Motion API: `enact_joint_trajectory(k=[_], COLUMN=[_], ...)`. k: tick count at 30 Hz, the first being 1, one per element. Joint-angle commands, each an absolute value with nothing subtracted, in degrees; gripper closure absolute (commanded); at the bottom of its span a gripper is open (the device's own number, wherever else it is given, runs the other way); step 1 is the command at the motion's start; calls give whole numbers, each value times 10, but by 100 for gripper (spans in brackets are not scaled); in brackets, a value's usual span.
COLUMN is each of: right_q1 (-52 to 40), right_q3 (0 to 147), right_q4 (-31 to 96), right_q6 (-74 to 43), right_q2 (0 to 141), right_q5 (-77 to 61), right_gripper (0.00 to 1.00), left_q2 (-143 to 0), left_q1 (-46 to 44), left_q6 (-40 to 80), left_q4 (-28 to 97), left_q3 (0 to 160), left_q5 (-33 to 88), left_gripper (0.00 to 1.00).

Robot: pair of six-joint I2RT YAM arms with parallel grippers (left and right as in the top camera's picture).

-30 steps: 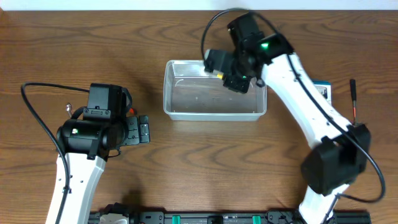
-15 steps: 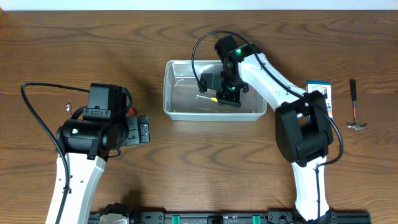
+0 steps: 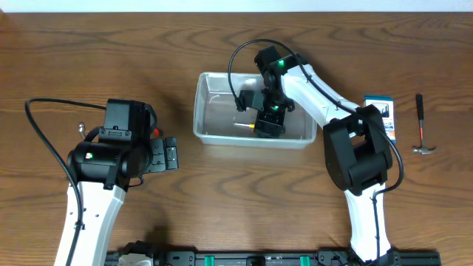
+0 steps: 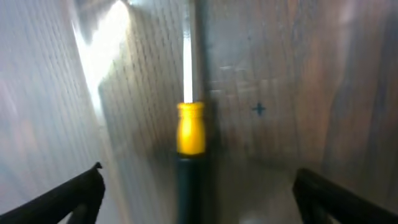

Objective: Pack container
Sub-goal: 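Carry the screwdriver into the clear container and open the right gripper, then lift the right gripper and move it over the screwdriver set box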

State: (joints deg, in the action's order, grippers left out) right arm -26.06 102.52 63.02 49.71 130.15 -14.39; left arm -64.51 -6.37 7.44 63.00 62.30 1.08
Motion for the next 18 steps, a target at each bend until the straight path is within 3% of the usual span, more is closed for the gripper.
enact_joint_trajectory(k=[1,11,18], right_q1=[-263,-214,-51], right_q3=[1036,1245,1263], right_q4=[636,679,780], right_q6=[449,195,-102], right_q2=[1298,1165,1081], right_q5=[-142,-4,110], right_gripper=[1,1,1], left_q2=[-645,-645,-646], left_q1=[-60,-60,-60], left_q6=[73,73,73], left_q4=[632,634,637], left_q3=[632,632,632], left_q5=[6,6,6], left_gripper=[2,2,2])
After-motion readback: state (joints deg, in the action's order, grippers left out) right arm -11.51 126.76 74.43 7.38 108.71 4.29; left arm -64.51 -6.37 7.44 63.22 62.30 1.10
